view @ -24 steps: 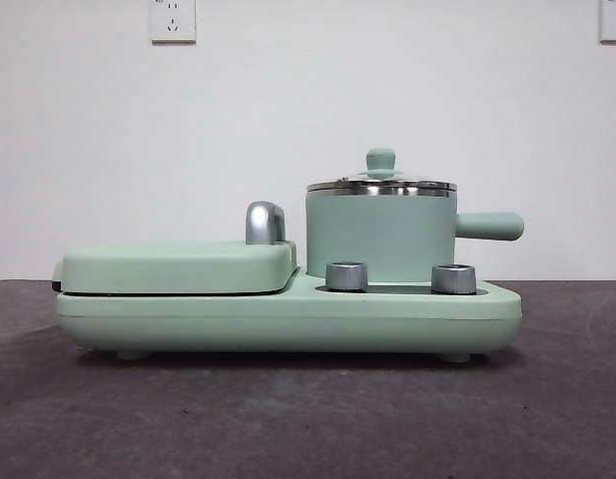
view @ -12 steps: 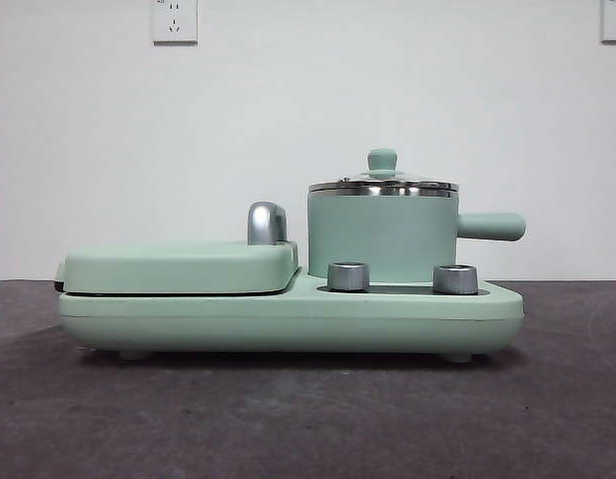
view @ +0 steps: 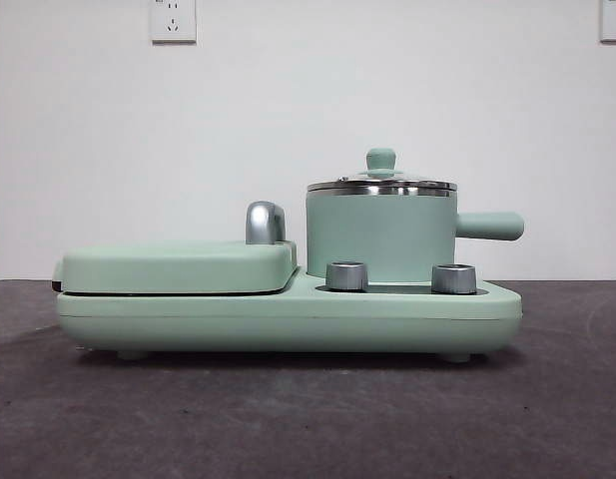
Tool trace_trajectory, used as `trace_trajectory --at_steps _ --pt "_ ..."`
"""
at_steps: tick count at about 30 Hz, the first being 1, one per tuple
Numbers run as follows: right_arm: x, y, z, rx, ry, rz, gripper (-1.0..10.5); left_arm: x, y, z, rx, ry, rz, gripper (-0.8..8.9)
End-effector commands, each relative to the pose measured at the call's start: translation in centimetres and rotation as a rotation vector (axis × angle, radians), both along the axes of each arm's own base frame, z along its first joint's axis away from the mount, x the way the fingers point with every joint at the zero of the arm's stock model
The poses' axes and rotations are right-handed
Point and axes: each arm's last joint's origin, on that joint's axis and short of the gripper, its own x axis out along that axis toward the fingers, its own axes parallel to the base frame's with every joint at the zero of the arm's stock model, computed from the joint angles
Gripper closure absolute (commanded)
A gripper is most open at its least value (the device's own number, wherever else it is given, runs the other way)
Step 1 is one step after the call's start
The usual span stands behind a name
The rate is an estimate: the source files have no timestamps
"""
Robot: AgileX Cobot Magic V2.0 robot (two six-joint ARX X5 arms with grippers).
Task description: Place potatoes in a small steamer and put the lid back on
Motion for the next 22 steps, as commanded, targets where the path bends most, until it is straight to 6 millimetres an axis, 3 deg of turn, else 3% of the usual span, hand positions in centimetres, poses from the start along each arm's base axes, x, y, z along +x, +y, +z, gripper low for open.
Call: trace_trajectory --at_steps 1,10,22 --pt "-0.1 0.0 0.4 0.008 -0.017 0.006 9.4 0.3 0.3 -1.3 -0.014 0.008 0.035 8.08" --pt "-0.1 0.0 0.4 0.008 -0.017 0.006 9.4 0.7 0.7 -4.6 -0.013 0.095 0.075 8.08" --pt "-0.1 0.0 0.4 0.008 -0.017 0.006 9.4 0.4 0.7 -5.5 -0.005 0.184 0.078 8.08"
